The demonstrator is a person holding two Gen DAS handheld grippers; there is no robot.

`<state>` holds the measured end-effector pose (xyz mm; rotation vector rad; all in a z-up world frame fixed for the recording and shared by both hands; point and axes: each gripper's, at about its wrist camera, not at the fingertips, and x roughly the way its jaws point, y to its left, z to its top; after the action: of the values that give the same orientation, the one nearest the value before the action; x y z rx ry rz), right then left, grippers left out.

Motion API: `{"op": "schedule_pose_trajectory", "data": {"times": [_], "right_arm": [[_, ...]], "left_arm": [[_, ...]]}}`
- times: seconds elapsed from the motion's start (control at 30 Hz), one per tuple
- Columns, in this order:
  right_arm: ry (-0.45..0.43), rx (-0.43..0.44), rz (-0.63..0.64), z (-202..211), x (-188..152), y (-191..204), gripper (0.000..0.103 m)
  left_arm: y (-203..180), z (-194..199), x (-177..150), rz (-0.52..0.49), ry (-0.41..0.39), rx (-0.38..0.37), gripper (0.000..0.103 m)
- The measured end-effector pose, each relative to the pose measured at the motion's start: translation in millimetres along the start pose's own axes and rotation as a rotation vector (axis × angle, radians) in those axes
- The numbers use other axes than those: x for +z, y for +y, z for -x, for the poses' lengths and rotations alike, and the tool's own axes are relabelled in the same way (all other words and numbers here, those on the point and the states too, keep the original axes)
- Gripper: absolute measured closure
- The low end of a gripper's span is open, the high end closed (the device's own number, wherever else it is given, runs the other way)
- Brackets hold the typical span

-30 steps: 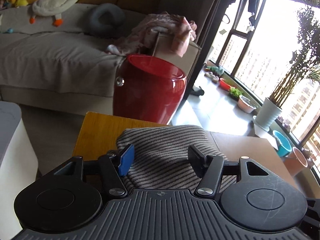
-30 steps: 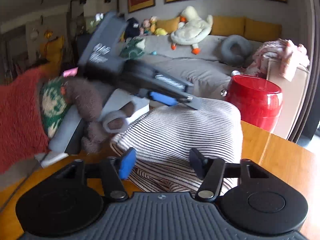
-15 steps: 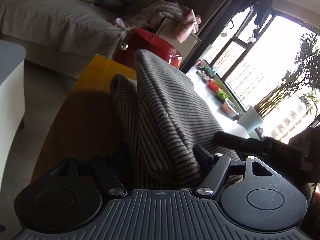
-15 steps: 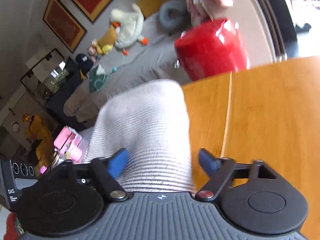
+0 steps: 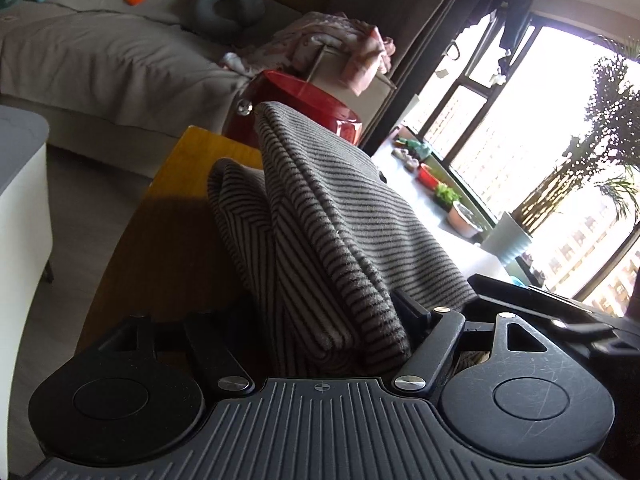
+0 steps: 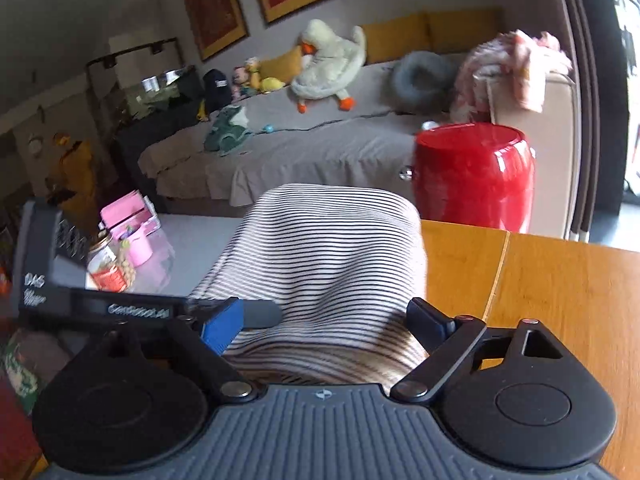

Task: Fold clothes
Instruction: 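Release the folded shirt and pull both grippers back from it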

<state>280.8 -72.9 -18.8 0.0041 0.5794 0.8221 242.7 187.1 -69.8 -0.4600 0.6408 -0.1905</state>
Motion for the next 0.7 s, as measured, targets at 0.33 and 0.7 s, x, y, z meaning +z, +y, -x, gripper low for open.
{"op": "schedule_pose_trajectory", "data": {"times": [0.33,0.7], "right_arm": [[0.083,-0.072,-0.075,-17.3,-25.7,-9.4,0.002],[0.059,-0.131,-0.202,61.1,-73.7,-19.0,0.0]], "left_arm": [[-8.0,15.8,-17.9,-0.033,-0.082,0.076,0.017],[-65.4,78.7,-93.4,-0.055,-0.124,0.212,0.008]]}}
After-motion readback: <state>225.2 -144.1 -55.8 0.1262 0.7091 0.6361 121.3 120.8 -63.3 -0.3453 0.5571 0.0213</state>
